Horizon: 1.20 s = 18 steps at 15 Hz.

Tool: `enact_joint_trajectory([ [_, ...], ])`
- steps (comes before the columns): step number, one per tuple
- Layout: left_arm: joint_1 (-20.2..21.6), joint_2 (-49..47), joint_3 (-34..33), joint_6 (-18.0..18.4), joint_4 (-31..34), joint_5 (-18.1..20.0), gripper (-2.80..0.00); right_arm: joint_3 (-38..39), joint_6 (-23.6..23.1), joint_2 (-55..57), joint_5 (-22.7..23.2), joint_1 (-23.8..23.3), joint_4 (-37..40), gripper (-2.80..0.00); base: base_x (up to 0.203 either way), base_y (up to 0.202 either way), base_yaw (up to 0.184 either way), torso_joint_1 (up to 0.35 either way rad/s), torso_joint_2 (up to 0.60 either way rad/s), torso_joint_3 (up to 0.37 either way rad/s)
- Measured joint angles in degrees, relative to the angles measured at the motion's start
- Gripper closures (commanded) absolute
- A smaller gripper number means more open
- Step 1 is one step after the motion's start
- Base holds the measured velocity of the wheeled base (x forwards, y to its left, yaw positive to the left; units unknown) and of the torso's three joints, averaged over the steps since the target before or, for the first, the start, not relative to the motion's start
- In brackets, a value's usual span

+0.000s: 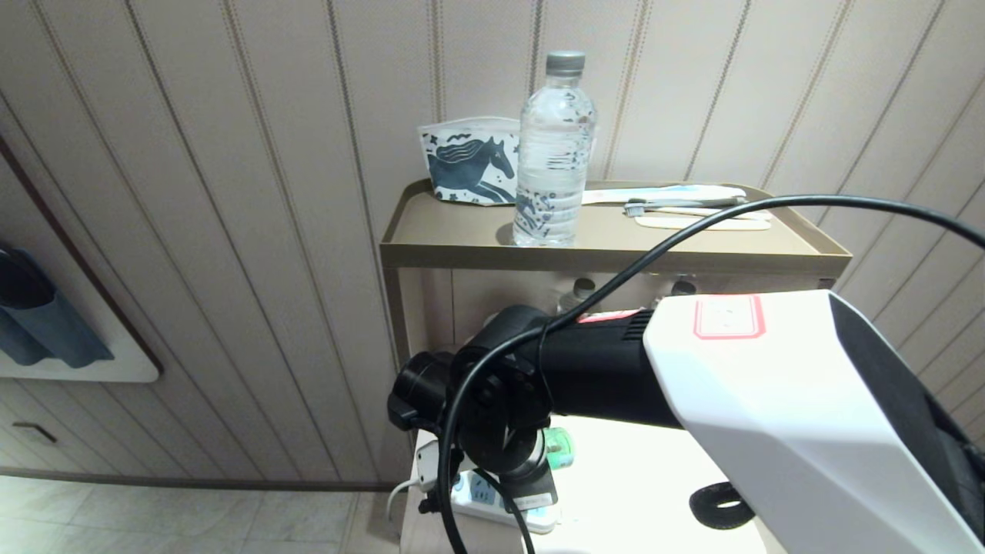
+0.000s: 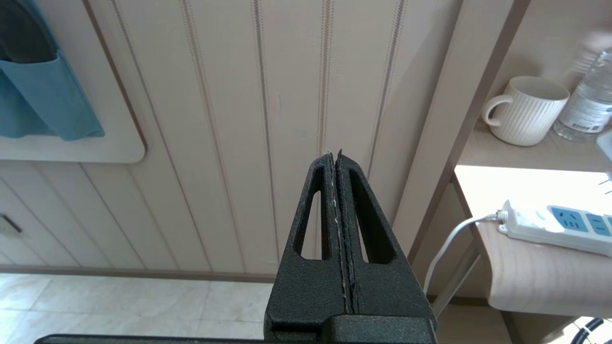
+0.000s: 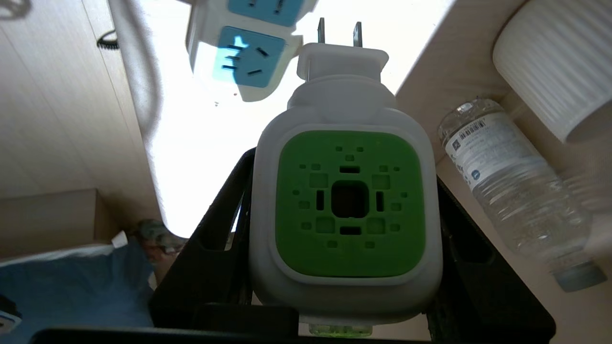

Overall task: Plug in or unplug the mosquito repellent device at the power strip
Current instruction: Insert the plug into the socket

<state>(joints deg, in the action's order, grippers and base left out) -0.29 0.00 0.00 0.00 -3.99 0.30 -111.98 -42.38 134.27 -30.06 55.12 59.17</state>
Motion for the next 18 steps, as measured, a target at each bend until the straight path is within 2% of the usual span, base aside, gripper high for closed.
enact_joint_trajectory([
  [5,0.0,0.0,0.0,0.0,0.0,0.0,0.0,0.2,-2.8,1.0,-0.2,1.1,0.1,0.0,0.0,0.0,0.0,0.0,0.0,0.0],
  [12,0.0,0.0,0.0,0.0,0.0,0.0,0.0,0.1,-3.4,3.6,-2.8,0.8,-0.2,0.0,0.0,0.0,0.0,0.0,0.0,0.0],
  [15,0.0,0.0,0.0,0.0,0.0,0.0,0.0,0.3,-3.7,3.9,-7.7,0.7,0.1,0.0,0.0,0.0,0.0,0.0,0.0,0.0],
  [18,0.0,0.0,0.0,0.0,0.0,0.0,0.0,0.8,-3.4,3.7,-8.4,0.8,2.3,0.0,0.0,0.0,0.0,0.0,0.0,0.0],
])
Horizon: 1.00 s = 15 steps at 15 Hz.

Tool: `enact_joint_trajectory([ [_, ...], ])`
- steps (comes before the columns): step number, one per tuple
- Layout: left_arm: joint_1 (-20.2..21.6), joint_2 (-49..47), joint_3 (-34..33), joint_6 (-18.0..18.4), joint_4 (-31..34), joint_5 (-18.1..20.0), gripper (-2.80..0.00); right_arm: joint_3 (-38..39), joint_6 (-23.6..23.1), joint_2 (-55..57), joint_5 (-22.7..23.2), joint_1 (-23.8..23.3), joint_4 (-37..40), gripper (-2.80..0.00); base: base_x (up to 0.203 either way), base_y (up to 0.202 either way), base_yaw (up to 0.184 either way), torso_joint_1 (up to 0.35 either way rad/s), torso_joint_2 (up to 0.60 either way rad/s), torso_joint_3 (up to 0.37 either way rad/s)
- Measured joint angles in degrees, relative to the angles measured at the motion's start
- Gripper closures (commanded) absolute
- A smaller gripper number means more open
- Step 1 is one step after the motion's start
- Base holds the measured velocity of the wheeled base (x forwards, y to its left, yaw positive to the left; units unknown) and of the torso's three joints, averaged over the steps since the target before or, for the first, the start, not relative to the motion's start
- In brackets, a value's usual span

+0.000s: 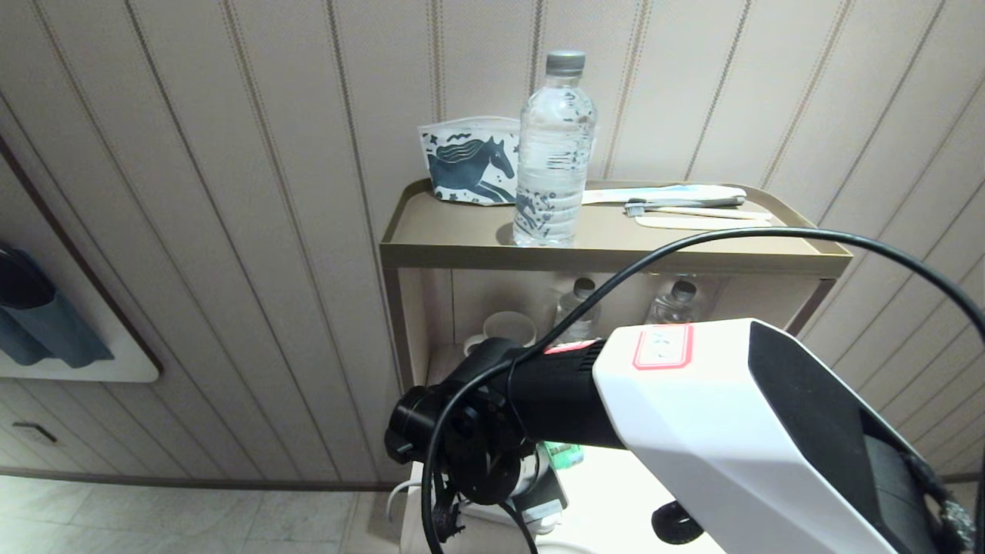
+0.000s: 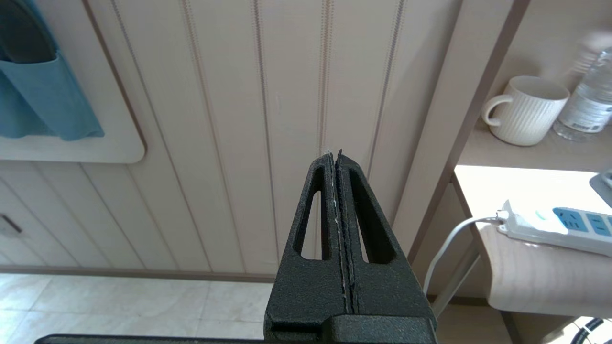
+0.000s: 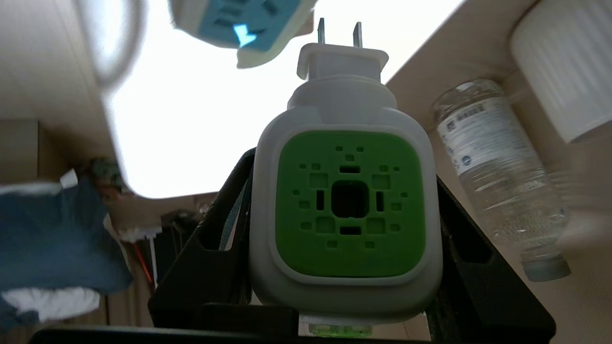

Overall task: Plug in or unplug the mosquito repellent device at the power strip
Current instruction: Insert the plug into the socket

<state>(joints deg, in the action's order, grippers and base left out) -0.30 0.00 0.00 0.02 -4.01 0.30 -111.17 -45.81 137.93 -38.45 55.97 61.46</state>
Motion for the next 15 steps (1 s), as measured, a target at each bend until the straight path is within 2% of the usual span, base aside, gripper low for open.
enact_joint_trajectory([
  [2,0.0,0.0,0.0,0.0,0.0,0.0,0.0,0.1,0.3,-0.3,0.0,0.6,2.7,0.0,0.0,0.0,0.0,0.0,0.0,0.0],
  [7,0.0,0.0,0.0,0.0,0.0,0.0,0.0,0.9,2.1,-0.1,0.0,3.2,3.2,0.0,0.0,0.0,0.0,0.0,0.0,0.0],
  [9,0.0,0.0,0.0,0.0,0.0,0.0,0.0,1.0,4.8,0.3,-0.9,4.3,3.2,0.0,0.0,0.0,0.0,0.0,0.0,0.0],
  [12,0.0,0.0,0.0,0.0,0.0,0.0,0.0,1.1,9.1,0.9,-5.2,5.9,3.3,0.0,0.0,0.0,0.0,0.0,0.0,0.0],
  [15,0.0,0.0,0.0,0.0,0.0,0.0,0.0,1.1,12.1,1.7,-5.5,6.5,3.4,0.0,0.0,0.0,0.0,0.0,0.0,0.0],
])
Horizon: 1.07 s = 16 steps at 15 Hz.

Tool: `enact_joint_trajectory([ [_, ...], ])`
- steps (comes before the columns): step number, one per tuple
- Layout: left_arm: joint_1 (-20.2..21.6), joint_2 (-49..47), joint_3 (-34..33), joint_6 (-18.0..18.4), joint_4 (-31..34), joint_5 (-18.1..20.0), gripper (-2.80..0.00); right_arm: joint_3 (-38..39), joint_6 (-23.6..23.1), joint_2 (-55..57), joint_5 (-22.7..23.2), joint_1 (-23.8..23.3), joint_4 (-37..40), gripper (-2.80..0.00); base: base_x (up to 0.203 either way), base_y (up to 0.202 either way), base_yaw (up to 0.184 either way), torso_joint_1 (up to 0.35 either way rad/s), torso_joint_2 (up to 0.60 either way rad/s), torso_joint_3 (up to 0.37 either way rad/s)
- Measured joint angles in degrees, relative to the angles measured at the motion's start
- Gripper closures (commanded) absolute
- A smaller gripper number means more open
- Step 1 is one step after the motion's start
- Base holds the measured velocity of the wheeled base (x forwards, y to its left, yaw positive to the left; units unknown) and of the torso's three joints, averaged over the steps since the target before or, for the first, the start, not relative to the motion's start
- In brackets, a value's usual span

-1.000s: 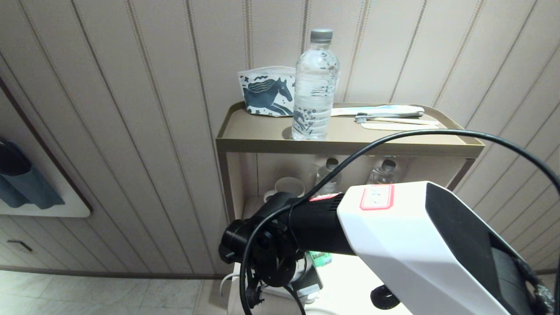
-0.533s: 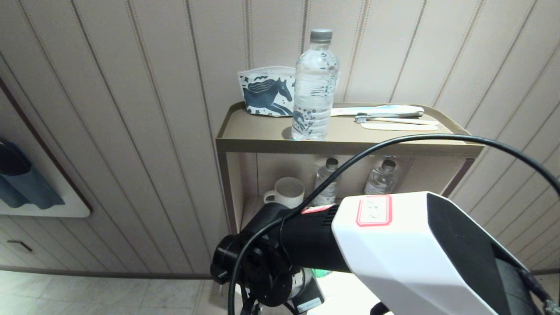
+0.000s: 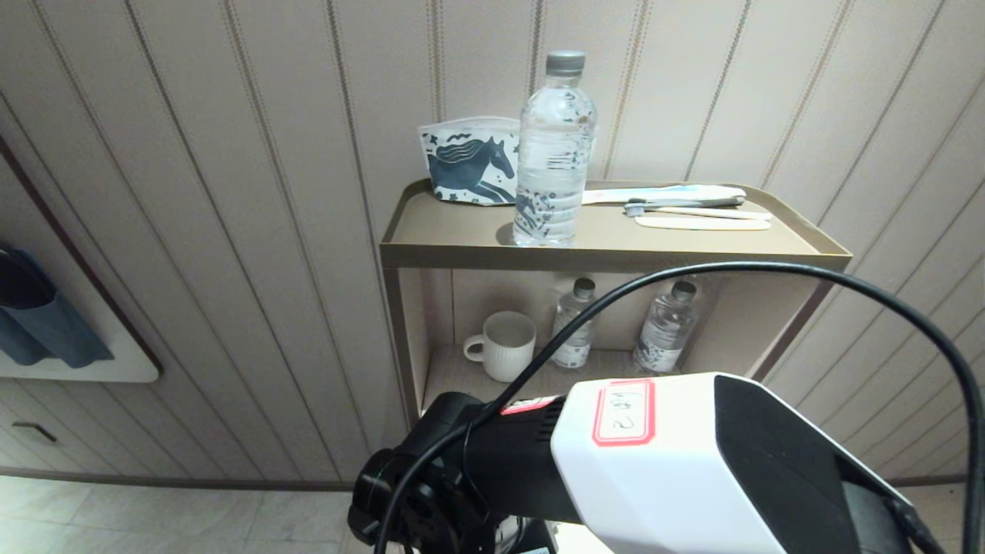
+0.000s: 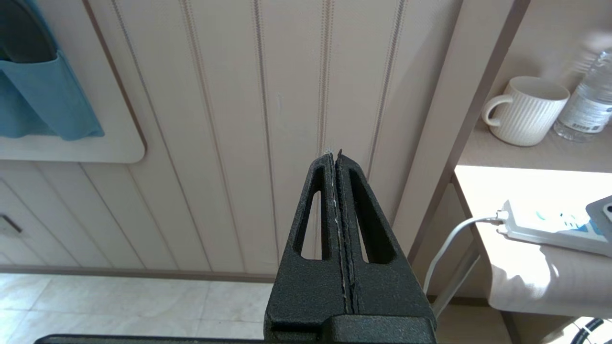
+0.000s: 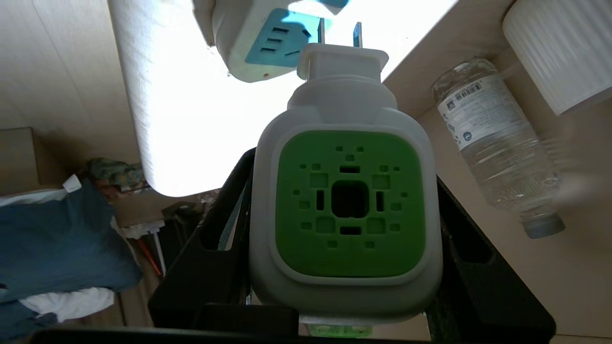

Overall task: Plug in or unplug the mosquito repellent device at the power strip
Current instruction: Insert the plug into the socket

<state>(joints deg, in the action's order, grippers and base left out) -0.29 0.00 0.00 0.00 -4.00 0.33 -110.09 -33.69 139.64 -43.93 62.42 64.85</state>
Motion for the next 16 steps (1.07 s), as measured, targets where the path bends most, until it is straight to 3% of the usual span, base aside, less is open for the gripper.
enact_joint_trajectory([
  [4,0.0,0.0,0.0,0.0,0.0,0.0,0.0,0.6,5.1,0.1,1.1,0.8,4.3,0.0,0.0,0.0,0.0,0.0,0.0,0.0],
  [9,0.0,0.0,0.0,0.0,0.0,0.0,0.0,-1.0,17.0,1.1,5.8,1.4,8.4,0.0,0.0,0.0,0.0,0.0,0.0,0.0],
  [16,0.0,0.0,0.0,0.0,0.0,0.0,0.0,-1.7,18.2,2.1,6.6,1.6,8.1,0.0,0.0,0.0,0.0,0.0,0.0,0.0],
])
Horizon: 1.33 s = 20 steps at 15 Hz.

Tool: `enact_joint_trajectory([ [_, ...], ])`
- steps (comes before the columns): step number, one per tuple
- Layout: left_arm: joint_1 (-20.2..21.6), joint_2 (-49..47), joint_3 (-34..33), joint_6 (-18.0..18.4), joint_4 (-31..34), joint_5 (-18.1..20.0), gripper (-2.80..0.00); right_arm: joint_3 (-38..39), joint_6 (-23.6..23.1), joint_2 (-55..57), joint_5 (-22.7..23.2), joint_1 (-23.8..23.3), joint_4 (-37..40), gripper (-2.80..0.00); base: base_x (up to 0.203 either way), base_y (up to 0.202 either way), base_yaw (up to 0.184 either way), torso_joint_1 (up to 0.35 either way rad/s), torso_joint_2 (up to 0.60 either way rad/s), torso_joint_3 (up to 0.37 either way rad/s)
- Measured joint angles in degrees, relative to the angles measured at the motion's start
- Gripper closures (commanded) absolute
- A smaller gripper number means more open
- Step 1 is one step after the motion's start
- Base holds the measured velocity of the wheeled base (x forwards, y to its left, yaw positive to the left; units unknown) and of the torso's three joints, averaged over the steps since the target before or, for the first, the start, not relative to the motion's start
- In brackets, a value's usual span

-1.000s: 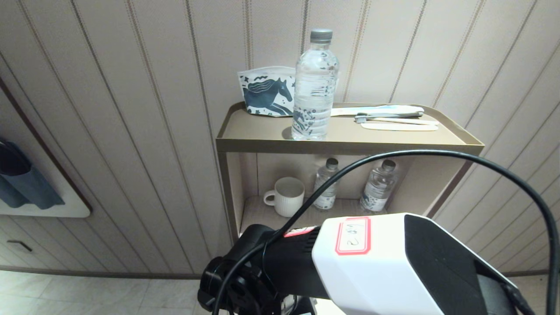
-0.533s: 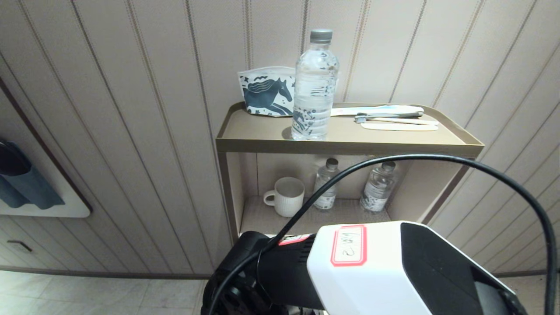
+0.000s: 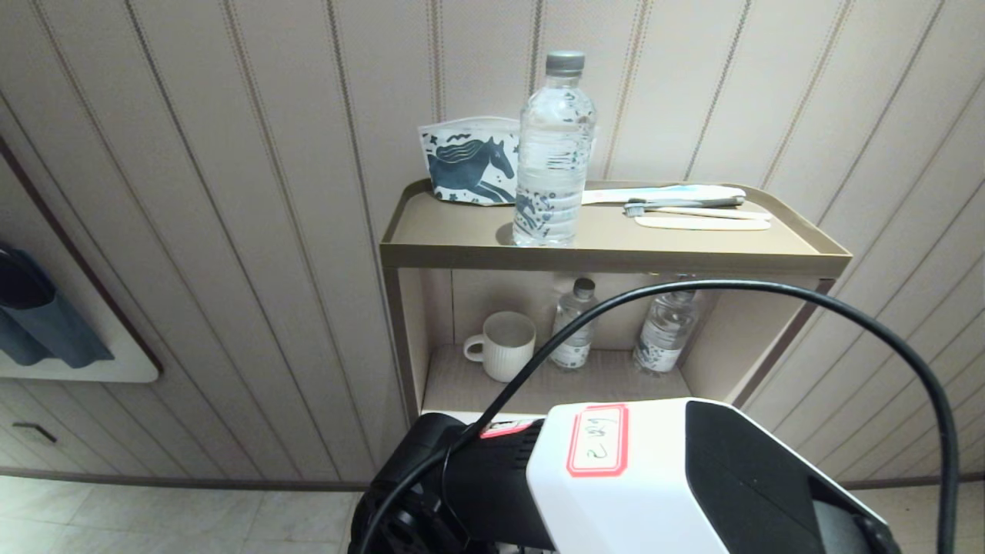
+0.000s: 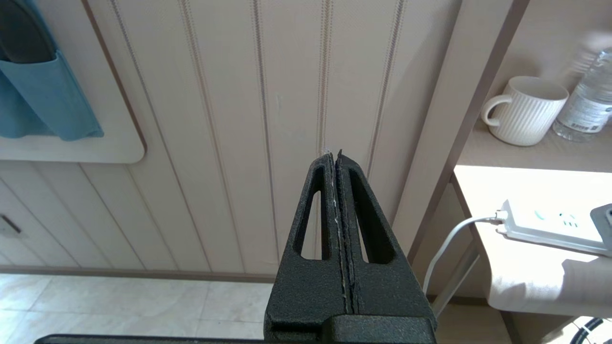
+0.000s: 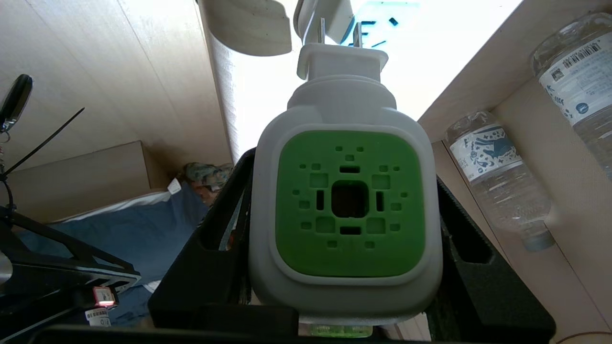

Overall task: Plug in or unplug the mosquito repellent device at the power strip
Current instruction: Insert the plug into the socket

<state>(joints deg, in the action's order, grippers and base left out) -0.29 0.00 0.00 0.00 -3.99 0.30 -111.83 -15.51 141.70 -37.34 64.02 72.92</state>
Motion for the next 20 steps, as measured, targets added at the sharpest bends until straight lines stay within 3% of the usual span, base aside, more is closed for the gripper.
enact_joint_trajectory([
  [12,0.0,0.0,0.0,0.0,0.0,0.0,0.0,-0.4,-0.9,0.5,-0.1,-2.2,-5.3,0.0,0.0,0.0,0.0,0.0,0.0,0.0],
  [20,0.0,0.0,0.0,0.0,0.0,0.0,0.0,-0.4,-3.0,-0.1,3.0,-4.1,-5.5,0.0,0.0,0.0,0.0,0.0,0.0,0.0],
])
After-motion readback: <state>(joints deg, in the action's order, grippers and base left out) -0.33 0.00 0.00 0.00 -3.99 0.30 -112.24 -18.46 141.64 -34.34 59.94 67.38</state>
